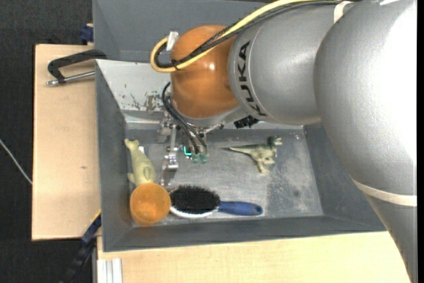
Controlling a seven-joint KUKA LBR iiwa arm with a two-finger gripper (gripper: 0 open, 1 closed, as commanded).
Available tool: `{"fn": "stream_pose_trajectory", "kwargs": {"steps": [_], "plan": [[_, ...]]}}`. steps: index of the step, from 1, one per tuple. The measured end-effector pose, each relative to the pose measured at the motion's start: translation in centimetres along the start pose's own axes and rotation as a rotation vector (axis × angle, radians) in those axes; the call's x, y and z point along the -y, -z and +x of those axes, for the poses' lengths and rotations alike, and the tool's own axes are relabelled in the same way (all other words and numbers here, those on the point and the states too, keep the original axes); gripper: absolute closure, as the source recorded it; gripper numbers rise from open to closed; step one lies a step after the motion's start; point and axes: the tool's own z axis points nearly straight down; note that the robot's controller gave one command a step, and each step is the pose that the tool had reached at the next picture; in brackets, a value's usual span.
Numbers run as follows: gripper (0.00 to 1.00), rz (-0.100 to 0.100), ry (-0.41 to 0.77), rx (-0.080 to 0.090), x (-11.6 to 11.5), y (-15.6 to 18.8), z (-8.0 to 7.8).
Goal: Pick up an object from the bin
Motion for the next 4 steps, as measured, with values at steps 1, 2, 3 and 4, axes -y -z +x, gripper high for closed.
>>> {"fn": "stream_pose_trajectory", "kwargs": {"steps": [1, 2, 3, 4], "plan": [[0.0, -0.003, 0.169, 0.017, 7.0, -5.8, 3.5], [0.0, 0.001, 0.511, 0.016, 14.6, -5.8, 3.4], [0.0, 0.003, 0.657, 0.013, 20.5, -2.4, 5.5], [0.0, 0.006, 0.754, 0.012, 27.2, -1.3, 3.4]]}}
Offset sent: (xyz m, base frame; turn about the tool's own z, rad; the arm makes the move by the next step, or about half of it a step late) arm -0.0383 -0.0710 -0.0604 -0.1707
